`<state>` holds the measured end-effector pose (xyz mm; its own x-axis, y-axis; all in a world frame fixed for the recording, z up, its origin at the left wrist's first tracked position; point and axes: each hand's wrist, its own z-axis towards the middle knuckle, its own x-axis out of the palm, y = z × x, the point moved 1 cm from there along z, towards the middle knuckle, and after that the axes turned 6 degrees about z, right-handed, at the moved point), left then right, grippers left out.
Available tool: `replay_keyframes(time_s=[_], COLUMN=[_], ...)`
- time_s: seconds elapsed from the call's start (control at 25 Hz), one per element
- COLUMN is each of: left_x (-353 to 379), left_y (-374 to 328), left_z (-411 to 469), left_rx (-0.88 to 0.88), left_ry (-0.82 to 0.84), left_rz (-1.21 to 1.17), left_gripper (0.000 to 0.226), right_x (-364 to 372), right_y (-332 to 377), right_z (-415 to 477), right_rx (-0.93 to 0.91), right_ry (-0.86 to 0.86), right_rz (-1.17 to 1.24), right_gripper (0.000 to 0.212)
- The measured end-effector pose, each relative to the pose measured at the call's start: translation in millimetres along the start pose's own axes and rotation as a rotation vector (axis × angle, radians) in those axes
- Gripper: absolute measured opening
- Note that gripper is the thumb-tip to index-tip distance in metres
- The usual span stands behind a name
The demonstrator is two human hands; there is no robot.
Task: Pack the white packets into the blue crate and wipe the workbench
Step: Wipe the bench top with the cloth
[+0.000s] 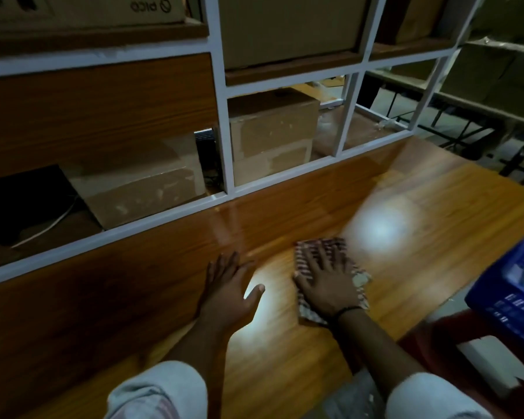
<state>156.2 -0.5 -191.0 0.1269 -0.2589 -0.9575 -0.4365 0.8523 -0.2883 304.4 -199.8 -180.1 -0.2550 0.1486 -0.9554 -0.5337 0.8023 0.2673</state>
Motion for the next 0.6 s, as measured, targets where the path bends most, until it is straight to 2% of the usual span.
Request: replay_keyframes(time_s=[0.08,0.16,0.24,0.32,0.4,0.48,0.6], left_x=[-3.4,-4.6,-4.5,-5.7,-10.2,-13.2,-14.2], left_y=[0.0,-0.8,-2.0,-4.3,-6.6,-9.1,-11.7], left_z=[-0.2,0.7,0.8,0.6,1.1,-1.2,-0.3], left_rx=[-0.001,-0.007,-0.024,-0.049,-0.069,-0.079,-0.083], left_ry=[-0.001,0.004,0.01,0.022,0.039,0.046,0.052], left_rz=[-0.001,0.008,0.02,0.026,0.008,0.0,-0.01], left_gripper=[0.068,0.067,0.066,0.065,0.065,0.064,0.065], right_x=[2.4,-7.1,-19.9,-32.6,-34.6,-20.9,4.9], right_y=[23.6,13.4,-14.4,-30.7,-14.5,30.0,83.4], right_z=[4.1,26.4,72.9,120.6,156.3,168.2,165.2], right_rx=[-0.3,-0.443,-0.321,-0.061,0.045,-0.1,-0.55], right_ry=[0.073,0.108,0.074,-0.002,-0.018,0.019,0.121], right_rz=[-0.048,-0.081,-0.056,-0.022,-0.009,-0.032,-0.106], right_gripper=[0.076,0.08,0.088,0.087,0.085,0.081,0.075])
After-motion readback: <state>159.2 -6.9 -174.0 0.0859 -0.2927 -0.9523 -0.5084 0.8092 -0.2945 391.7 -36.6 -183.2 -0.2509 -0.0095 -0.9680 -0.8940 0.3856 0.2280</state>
